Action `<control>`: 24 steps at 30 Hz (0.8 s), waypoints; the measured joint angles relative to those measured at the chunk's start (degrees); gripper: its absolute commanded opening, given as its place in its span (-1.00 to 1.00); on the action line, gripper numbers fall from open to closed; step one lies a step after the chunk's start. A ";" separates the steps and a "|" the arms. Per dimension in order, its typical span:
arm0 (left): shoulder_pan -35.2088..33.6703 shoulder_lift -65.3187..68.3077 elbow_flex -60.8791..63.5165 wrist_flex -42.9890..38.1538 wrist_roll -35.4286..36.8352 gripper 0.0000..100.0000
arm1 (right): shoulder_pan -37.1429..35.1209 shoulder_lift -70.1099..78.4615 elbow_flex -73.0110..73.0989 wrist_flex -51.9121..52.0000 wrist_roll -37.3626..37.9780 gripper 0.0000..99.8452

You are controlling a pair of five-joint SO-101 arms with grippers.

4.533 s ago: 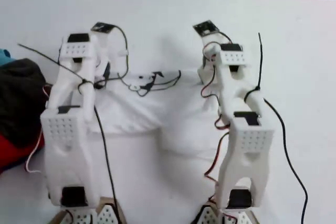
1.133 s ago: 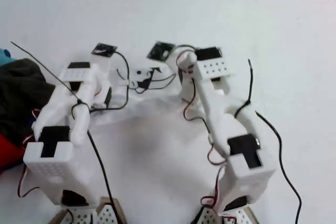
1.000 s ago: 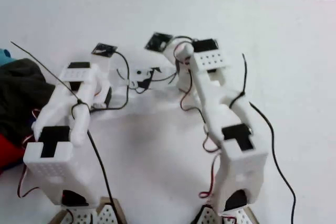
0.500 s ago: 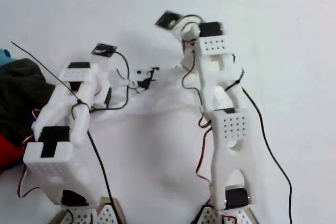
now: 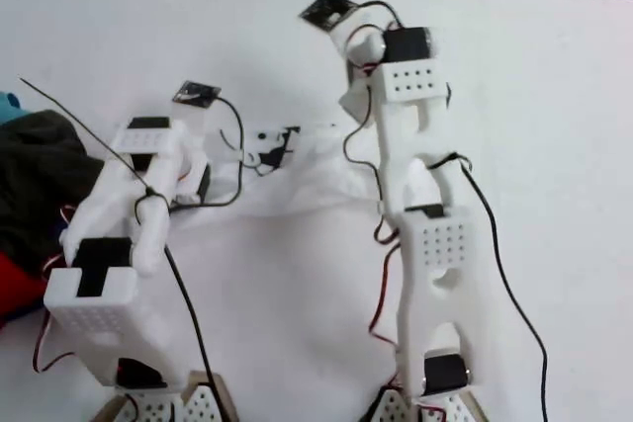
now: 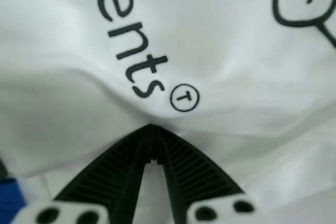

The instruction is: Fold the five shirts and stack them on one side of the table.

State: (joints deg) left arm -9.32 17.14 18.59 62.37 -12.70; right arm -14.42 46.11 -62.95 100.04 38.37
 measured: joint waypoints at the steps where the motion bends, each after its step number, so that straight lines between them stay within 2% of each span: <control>1: 0.00 0.00 0.00 0.00 0.00 -0.95 | -1.14 -3.08 3.96 0.00 -0.35 -0.96; 6: 0.00 0.00 0.00 0.00 0.00 -0.95 | -8.44 -15.38 26.64 -1.32 -1.14 -0.96; 10: 0.00 0.00 0.00 0.00 0.00 -0.95 | -10.73 -17.14 38.33 -8.97 -1.14 -0.96; 15: 0.00 0.00 0.00 0.00 0.00 -0.95 | -10.55 -16.70 42.46 -18.55 -1.58 -0.96; 21: 0.00 0.00 0.00 0.00 0.00 -0.95 | -10.46 -14.15 42.99 -31.82 -8.44 -0.96; 24: 0.00 0.00 0.00 0.00 0.00 -0.95 | -10.55 -11.78 42.99 -34.29 -9.58 -0.96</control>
State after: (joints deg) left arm -9.32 17.14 18.59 62.37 -12.70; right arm -24.97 34.33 -19.96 65.76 28.79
